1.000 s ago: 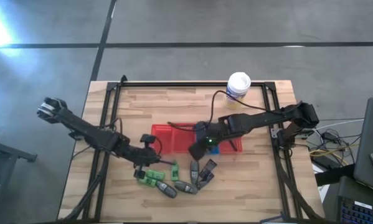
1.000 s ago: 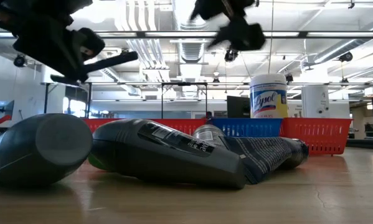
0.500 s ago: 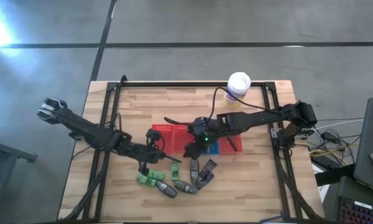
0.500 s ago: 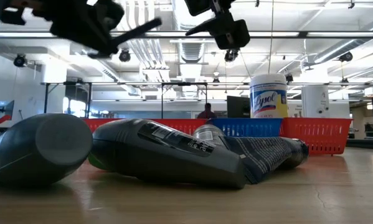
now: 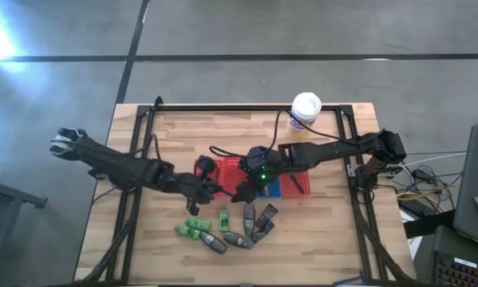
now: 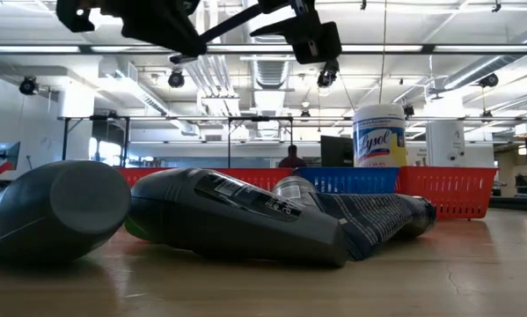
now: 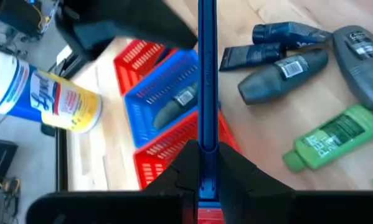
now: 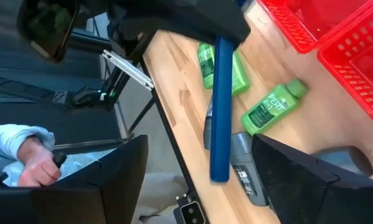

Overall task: Pick & Place Travel size toiletries
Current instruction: Put the razor into the right red bin

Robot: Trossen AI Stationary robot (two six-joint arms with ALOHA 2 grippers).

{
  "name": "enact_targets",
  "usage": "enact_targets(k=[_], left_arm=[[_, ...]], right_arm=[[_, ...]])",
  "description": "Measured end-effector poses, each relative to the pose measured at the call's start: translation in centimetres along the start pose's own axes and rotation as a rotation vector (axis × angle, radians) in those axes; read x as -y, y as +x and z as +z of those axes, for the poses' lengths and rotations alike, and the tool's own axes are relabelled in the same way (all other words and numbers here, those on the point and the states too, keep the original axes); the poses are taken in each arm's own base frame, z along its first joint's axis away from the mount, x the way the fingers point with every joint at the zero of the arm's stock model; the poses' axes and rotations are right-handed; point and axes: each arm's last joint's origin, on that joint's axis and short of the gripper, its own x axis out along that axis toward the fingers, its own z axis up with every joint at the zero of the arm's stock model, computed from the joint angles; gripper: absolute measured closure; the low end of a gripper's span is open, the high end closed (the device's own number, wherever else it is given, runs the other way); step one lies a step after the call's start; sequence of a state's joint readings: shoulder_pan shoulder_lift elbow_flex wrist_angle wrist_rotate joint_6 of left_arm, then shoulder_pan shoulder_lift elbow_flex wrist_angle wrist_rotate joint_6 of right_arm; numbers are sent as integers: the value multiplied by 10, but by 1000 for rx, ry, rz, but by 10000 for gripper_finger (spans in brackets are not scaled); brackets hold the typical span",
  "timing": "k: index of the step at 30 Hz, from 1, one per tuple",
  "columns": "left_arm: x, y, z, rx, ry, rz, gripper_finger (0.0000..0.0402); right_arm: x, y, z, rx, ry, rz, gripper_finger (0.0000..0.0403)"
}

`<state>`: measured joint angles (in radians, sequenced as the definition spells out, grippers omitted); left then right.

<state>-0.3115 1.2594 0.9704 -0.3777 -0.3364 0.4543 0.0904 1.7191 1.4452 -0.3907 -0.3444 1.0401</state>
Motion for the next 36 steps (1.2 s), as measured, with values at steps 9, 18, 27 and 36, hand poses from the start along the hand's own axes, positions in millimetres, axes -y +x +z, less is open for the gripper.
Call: enact_targets(k=[9,18,27,36], left_arm=[[-5,7,14,11,53,4,369],[-7,6,16,28,52,25,368],[-12,3,22,48,47,37,368],[-10,4,21,29,51,32,367]], right_arm=[[0,0,-1,-22,7,11,163],[1,1,-3,-49,17,1,220],[1,1,-3,-49,21,1,276],[2,1,-2,-8,23,-23,363]])
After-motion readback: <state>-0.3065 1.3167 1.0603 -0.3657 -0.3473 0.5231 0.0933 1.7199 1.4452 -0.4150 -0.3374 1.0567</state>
